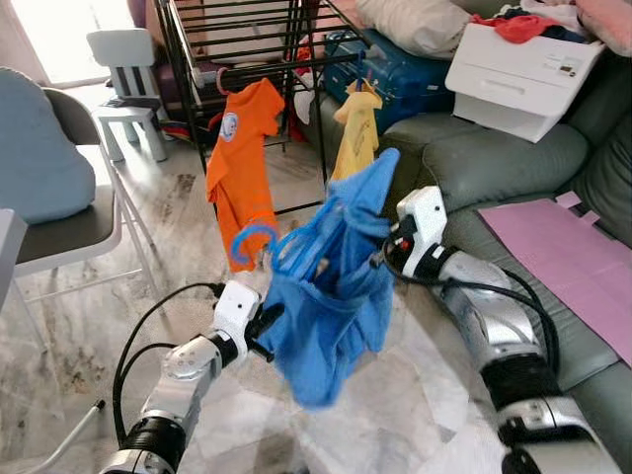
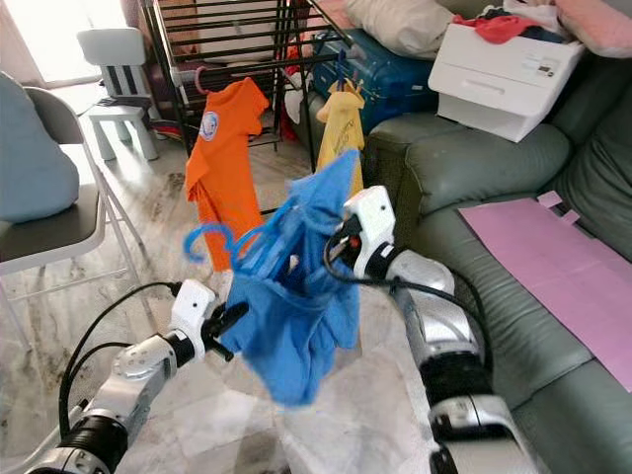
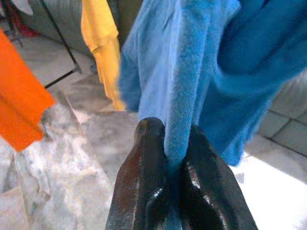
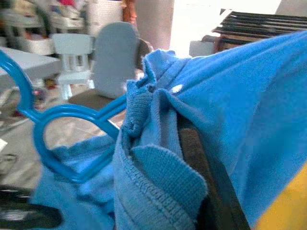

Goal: Hang hanger

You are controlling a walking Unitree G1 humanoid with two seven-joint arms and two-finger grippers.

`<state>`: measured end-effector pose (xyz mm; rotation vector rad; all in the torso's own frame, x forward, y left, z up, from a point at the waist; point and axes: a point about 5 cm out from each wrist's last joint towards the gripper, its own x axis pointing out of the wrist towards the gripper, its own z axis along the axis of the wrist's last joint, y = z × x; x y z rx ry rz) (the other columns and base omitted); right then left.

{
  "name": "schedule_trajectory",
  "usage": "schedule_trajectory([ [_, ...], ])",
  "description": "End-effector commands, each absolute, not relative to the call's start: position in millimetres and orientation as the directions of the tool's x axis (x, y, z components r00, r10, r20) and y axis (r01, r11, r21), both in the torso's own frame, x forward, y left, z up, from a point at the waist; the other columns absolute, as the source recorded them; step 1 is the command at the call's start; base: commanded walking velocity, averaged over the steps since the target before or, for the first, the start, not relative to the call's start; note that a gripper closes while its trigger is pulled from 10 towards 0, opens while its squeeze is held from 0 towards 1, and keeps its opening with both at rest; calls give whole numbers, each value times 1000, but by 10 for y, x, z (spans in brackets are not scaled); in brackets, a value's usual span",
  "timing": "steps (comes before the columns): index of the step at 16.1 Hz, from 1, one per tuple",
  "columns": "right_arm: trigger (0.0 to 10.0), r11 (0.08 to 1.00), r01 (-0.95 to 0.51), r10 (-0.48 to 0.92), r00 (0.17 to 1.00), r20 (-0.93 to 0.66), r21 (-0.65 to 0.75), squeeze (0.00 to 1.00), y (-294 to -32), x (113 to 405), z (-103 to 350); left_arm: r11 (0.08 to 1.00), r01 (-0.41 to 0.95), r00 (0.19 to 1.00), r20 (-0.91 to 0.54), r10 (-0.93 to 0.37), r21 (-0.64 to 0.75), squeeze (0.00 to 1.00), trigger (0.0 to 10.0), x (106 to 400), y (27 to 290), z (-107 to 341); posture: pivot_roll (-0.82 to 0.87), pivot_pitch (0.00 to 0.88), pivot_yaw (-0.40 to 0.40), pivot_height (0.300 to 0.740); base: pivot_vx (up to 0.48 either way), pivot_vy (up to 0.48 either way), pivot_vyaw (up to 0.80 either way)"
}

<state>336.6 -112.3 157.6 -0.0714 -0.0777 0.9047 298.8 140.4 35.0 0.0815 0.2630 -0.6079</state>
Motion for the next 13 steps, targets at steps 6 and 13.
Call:
schedule_trajectory([
  [6, 0, 716, -625, 591, 779, -206, -310, 0, -1377, 3495, 1290, 703, 692, 720, -219, -658, 163, 0, 0, 3151, 1271, 682, -109, 0, -15, 740, 0, 0, 0],
  [13, 0, 825, -200, 103, 973, -208, -528, 0, -2230, 3708, 1364, 712, 662, 728, -428, -536, 235, 0, 0, 2972, 1956, 504, -96, 0, 6, 740, 0, 0, 0],
])
